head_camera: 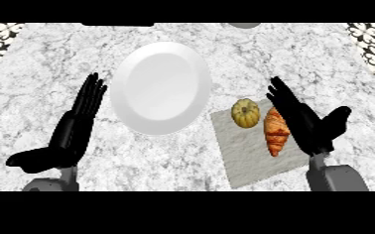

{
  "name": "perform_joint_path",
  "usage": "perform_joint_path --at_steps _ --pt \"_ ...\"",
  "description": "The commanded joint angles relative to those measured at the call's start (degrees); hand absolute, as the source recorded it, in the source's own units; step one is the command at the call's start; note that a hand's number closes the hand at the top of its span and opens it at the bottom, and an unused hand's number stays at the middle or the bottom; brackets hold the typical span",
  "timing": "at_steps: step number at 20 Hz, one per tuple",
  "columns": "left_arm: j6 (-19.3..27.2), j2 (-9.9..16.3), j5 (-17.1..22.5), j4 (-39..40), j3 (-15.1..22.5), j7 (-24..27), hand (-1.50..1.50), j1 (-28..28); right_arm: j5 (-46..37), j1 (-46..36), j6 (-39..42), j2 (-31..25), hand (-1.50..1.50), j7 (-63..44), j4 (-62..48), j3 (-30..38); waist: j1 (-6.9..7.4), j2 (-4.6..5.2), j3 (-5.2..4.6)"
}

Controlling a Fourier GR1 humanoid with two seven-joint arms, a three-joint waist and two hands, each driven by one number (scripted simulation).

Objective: Pick the croissant from the placemat and place it in the plate

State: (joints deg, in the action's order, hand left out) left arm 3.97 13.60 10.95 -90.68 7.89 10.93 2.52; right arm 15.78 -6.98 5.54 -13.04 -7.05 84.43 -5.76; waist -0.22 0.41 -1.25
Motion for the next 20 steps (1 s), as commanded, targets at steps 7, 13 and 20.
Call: perform_joint_path --at_steps 7,13,20 --pt "5.82 1.93 -4.02 7.19 -1.48 -11.38 0.0 -2.2 -22.19 -12.35 4.25 -19.99 1.5 -7.85 4.74 -7.75 2.59 -1.27 -1.63" --pt "10.28 0.89 -6.05 7.0 -0.5 -19.92 0.0 -3.0 -36.32 -3.14 -13.28 -17.96 1.5 1.92 6.23 -7.71 -1.04 -0.63 1.49" --pt "9.43 0.6 -5.92 8.32 -1.41 -21.82 0.0 0.01 -22.88 0.93 1.0 -17.61 -1.5 15.85 2.18 -5.84 0.2 -0.39 1.28"
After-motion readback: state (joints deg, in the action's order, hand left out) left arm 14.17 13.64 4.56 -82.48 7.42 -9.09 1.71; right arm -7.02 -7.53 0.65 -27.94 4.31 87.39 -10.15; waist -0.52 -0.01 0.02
